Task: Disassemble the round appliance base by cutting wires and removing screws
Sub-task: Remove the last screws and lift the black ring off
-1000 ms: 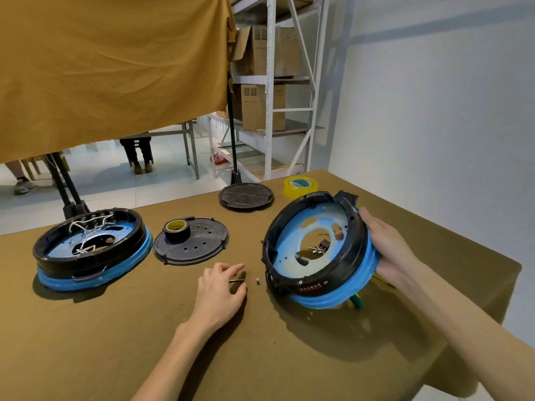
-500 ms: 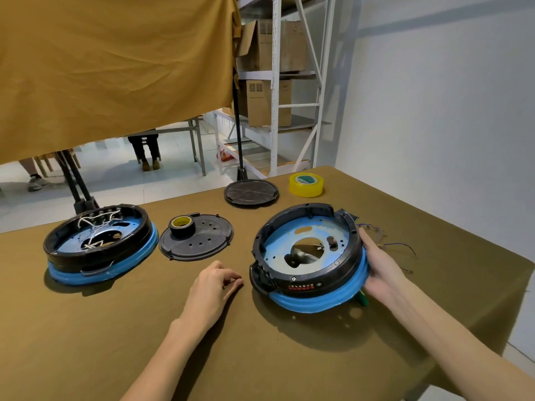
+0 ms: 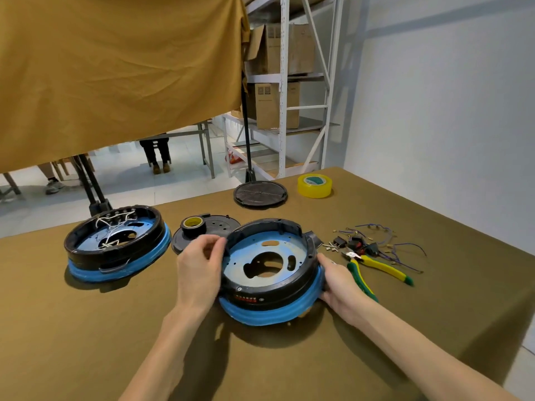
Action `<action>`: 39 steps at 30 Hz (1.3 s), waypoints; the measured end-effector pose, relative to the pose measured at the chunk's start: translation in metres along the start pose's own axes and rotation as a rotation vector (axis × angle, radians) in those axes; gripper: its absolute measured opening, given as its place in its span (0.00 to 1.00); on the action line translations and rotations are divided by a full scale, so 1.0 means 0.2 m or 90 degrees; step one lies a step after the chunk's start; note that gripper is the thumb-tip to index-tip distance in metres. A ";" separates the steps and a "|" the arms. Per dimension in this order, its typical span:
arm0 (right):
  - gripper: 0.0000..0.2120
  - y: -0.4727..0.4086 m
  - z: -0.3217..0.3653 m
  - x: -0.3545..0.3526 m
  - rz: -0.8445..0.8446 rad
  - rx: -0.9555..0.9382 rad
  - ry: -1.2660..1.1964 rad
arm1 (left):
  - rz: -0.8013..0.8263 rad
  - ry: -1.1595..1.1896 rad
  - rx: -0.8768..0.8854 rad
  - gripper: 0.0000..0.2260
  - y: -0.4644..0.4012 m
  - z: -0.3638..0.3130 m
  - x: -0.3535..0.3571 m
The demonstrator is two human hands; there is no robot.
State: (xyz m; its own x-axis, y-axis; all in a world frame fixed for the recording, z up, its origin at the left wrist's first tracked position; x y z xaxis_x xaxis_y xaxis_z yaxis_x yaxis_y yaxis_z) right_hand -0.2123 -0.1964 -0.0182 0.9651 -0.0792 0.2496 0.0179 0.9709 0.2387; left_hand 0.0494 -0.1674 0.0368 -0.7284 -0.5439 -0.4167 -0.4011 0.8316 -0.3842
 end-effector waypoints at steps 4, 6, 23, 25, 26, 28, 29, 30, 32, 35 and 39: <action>0.18 0.00 0.08 -0.03 0.040 -0.079 0.488 | 0.142 0.039 0.036 0.03 0.04 -0.19 0.18; 0.14 0.02 0.16 -0.05 0.006 -0.229 0.700 | 0.199 0.076 0.004 0.06 0.04 -0.22 0.27; 0.10 0.13 0.26 0.00 0.140 -0.111 -0.116 | 0.346 0.320 -0.065 0.07 0.10 -0.35 0.56; 0.08 0.11 0.27 -0.04 0.121 -0.093 -0.145 | 0.347 0.302 -0.055 0.09 0.11 -0.34 0.58; 0.08 0.10 0.26 -0.06 0.112 -0.079 -0.154 | 0.349 0.288 -0.051 0.10 0.11 -0.33 0.59; 0.07 0.06 0.24 -0.09 0.102 -0.038 -0.181 | 0.355 0.241 -0.020 0.11 0.12 -0.34 0.62; 0.06 0.05 0.22 -0.09 0.096 -0.008 -0.203 | 0.355 0.212 0.001 0.11 0.12 -0.35 0.63; 0.06 0.04 0.21 -0.09 0.089 0.020 -0.223 | 0.354 0.186 0.020 0.11 0.13 -0.35 0.64; 0.05 0.01 0.19 -0.10 0.085 0.055 -0.246 | 0.358 0.135 0.052 0.12 0.13 -0.36 0.64; 0.05 -0.04 0.19 -0.14 0.090 0.020 -0.188 | 0.368 0.016 0.110 0.16 0.15 -0.34 0.64; 0.07 -0.15 0.28 -0.33 -0.081 -0.231 0.283 | 0.358 -0.089 0.084 0.16 0.08 -0.26 0.57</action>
State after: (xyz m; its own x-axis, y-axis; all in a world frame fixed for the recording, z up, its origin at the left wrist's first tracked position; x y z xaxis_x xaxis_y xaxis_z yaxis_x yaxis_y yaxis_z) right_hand -0.2904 -0.2337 0.0100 0.9649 -0.1743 -0.1963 0.1539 0.9814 -0.1148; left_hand -0.0690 -0.2106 0.0251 -0.7252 -0.0403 -0.6874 0.1044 0.9803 -0.1675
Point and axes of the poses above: each hand's wrist, its own y-axis away from the middle knuckle, its own x-axis out of the palm, z = x × y, the point moved 3 cm from there along -y, towards the middle knuckle, and after that the axes turned 8 degrees about -x, right-handed, at the moved point
